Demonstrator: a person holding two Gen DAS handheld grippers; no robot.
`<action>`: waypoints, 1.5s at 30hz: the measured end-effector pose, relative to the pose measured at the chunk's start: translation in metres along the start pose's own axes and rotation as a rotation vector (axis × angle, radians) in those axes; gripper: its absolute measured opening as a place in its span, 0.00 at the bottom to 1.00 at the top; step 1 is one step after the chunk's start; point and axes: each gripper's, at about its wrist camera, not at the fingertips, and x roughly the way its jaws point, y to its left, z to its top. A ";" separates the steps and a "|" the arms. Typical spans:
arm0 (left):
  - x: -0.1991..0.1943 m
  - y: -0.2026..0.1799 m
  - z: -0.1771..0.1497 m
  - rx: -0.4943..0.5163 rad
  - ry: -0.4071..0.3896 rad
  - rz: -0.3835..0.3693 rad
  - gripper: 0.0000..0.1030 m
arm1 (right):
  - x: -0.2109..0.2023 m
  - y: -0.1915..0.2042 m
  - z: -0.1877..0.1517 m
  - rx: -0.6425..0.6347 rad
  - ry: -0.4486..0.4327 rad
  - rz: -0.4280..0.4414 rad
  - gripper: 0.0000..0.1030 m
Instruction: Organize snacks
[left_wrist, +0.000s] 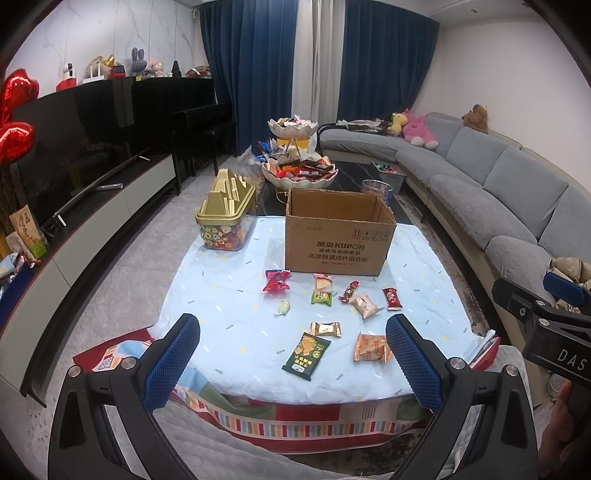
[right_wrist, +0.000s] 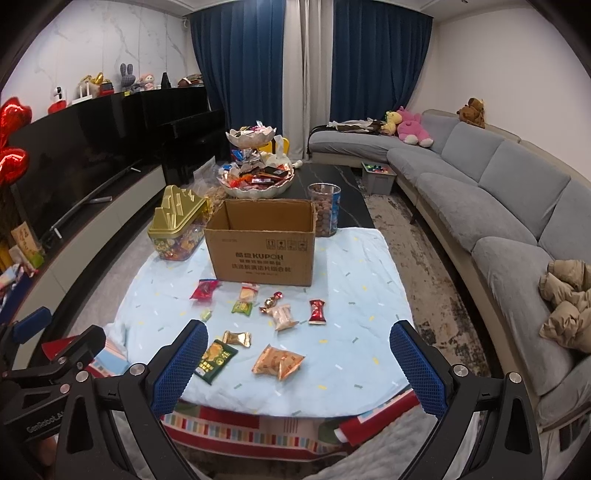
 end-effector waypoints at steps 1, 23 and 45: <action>0.000 0.000 0.000 0.000 0.000 0.000 1.00 | 0.000 0.000 0.000 0.000 0.000 0.000 0.98; -0.001 0.000 0.000 0.001 -0.005 0.000 1.00 | 0.000 -0.003 0.001 0.005 -0.001 -0.001 0.97; -0.002 -0.001 -0.002 0.001 -0.009 0.001 1.00 | 0.000 -0.003 0.000 0.008 -0.002 -0.003 0.98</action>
